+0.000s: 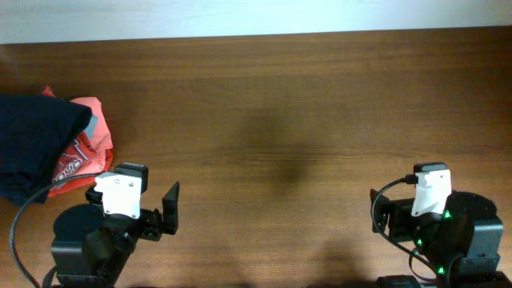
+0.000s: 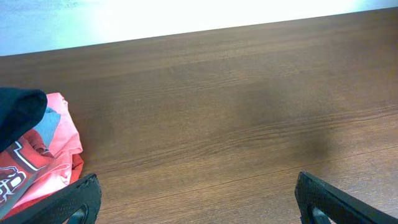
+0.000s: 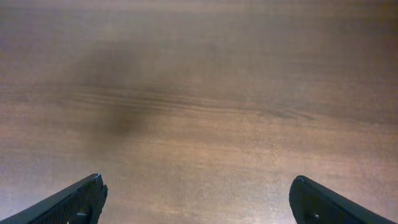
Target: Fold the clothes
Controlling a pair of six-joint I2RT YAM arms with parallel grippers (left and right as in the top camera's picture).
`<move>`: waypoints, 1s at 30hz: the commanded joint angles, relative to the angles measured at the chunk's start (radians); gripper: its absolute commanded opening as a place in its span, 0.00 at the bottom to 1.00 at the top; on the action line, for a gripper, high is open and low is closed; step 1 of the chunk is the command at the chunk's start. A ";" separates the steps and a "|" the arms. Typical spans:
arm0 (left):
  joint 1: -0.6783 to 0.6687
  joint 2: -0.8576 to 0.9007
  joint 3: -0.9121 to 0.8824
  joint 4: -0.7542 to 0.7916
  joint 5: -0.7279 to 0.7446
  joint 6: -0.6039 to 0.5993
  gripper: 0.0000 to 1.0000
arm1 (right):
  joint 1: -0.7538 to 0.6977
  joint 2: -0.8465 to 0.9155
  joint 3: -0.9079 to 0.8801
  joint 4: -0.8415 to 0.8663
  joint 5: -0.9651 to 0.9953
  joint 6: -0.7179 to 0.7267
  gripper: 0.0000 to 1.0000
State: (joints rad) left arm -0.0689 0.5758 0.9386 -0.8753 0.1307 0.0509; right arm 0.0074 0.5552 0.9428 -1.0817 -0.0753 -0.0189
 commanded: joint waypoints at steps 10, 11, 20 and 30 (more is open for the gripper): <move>0.005 -0.001 -0.008 -0.002 0.000 -0.013 0.99 | -0.008 -0.496 -0.311 0.193 -0.053 -0.005 0.99; 0.005 -0.001 -0.008 -0.002 0.000 -0.013 0.99 | -0.008 -0.525 -0.346 0.220 -0.057 0.003 0.98; 0.005 -0.001 -0.008 -0.003 0.000 -0.013 0.99 | -0.008 -0.551 -0.619 0.650 -0.099 0.009 0.98; 0.005 -0.001 -0.008 -0.002 0.000 -0.013 0.99 | -0.007 -0.552 -0.937 1.195 -0.097 -0.003 0.99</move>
State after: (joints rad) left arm -0.0689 0.5777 0.9363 -0.8787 0.1307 0.0479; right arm 0.0051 0.0116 0.0814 0.0662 -0.1635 -0.0231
